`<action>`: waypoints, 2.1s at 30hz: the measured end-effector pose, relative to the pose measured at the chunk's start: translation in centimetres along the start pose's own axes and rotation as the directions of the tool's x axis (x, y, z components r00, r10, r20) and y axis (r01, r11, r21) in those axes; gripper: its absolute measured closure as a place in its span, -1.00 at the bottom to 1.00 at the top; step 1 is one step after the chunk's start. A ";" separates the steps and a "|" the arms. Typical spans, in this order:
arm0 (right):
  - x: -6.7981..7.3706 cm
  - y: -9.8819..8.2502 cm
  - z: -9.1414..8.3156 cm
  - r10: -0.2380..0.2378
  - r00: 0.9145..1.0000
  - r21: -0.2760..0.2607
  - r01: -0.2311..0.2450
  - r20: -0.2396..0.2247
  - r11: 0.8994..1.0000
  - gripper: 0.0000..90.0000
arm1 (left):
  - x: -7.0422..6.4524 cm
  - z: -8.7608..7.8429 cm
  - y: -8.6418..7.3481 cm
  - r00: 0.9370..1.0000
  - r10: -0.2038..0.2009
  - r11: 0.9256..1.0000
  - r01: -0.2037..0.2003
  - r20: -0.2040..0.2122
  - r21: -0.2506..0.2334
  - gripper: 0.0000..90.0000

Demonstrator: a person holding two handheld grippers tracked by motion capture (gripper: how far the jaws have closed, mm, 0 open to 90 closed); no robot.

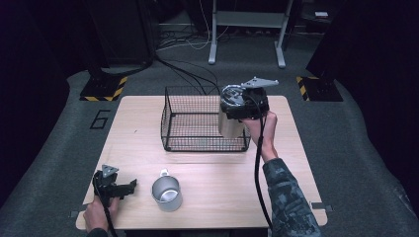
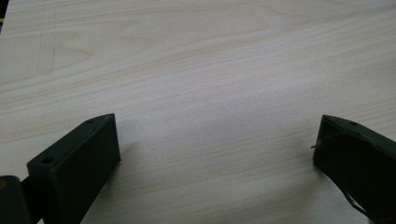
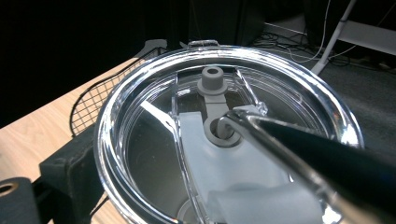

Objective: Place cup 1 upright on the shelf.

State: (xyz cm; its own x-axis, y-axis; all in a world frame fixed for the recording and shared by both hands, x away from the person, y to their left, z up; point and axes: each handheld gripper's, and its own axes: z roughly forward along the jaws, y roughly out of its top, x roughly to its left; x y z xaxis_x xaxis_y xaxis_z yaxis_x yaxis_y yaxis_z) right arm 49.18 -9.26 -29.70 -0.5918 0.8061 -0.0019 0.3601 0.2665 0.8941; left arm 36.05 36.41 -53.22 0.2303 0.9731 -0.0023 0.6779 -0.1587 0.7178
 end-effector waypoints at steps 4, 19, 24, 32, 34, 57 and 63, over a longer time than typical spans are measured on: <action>-0.2 0.0 0.5 0.004 1.000 0.003 -0.004 0.013 1.000 -0.92 | 0.0 0.0 0.0 1.000 -0.001 1.000 0.001 0.000 0.000 -0.99; -0.8 0.5 2.4 -0.015 0.999 0.022 0.014 0.046 1.000 -0.92 | -0.1 0.1 0.0 1.000 -0.008 1.000 0.008 -0.003 -0.009 -0.99; -0.5 0.7 3.3 -0.025 0.999 0.023 0.024 0.045 0.999 -0.92 | -0.1 0.1 0.0 1.000 -0.008 1.000 0.008 -0.003 -0.009 -0.99; -0.5 0.6 4.4 -0.025 0.998 0.037 0.023 0.053 0.999 -0.92 | -0.1 0.1 0.0 1.000 -0.008 1.000 0.008 -0.003 -0.010 -0.99; -0.6 0.5 4.6 -0.019 0.998 0.041 0.017 0.056 0.999 -0.92 | -0.1 0.1 0.0 1.000 -0.009 1.000 0.009 -0.003 -0.010 -0.99; -1.2 -0.9 7.1 0.002 0.998 0.077 -0.007 0.065 0.997 -0.92 | -0.1 0.1 0.0 1.000 -0.008 1.000 0.008 -0.003 -0.009 -0.99; -1.3 -1.5 7.8 0.013 0.998 0.094 -0.019 0.067 0.995 -0.92 | 0.0 0.0 0.0 1.000 0.006 1.000 -0.006 0.002 0.006 -0.99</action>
State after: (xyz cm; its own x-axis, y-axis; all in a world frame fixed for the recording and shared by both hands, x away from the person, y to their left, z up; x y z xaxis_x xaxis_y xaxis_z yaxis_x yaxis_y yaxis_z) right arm 55.04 -6.63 -34.51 -0.5377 0.8429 -0.0204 0.4376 0.2997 0.8478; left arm 36.04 36.45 -53.19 0.2359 0.9718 0.0008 0.6806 -0.1658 0.7137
